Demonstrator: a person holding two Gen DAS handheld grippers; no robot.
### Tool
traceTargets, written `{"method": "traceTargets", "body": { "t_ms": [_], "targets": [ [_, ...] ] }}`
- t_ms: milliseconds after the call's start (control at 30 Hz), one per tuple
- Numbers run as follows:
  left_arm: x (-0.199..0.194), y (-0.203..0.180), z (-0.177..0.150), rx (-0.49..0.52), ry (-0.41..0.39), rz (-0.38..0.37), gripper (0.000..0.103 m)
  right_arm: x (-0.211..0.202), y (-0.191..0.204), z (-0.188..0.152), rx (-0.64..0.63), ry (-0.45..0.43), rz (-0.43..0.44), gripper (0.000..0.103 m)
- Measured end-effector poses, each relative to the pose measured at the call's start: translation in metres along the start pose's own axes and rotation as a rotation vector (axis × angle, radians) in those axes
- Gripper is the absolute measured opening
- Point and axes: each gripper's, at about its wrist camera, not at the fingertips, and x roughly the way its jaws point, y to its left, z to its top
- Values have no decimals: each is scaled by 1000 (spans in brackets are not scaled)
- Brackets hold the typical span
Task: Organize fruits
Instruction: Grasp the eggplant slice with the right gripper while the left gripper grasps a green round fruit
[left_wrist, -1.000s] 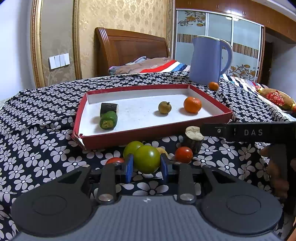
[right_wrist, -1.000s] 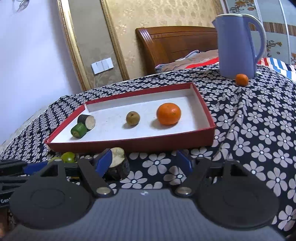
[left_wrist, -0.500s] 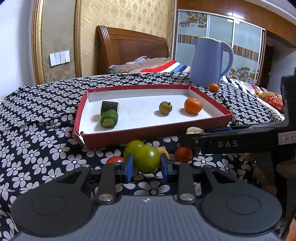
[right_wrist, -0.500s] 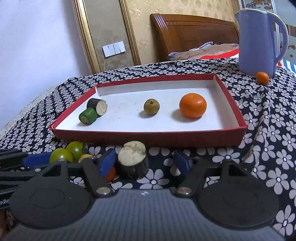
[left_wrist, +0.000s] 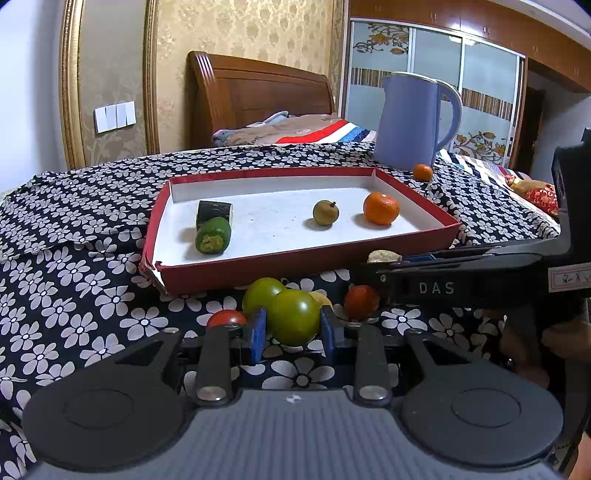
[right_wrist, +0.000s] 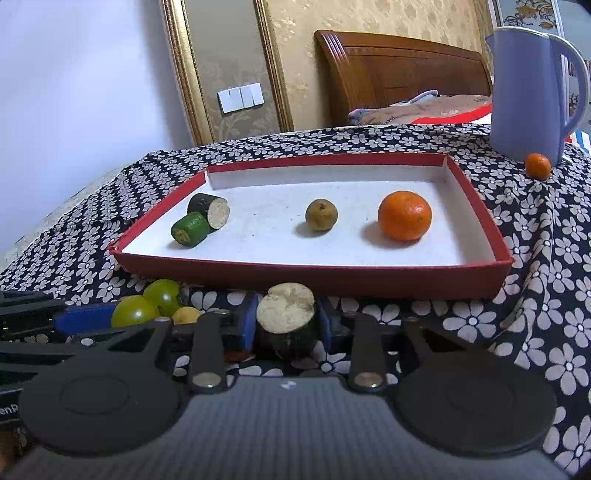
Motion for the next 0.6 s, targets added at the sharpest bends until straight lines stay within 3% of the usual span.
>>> {"method": "traceTargets", "body": {
  "t_ms": [600],
  "targets": [
    [-5, 0, 0, 4, -31, 2, 30, -19, -6, -3, 34, -73, -29, 32]
  ]
}}
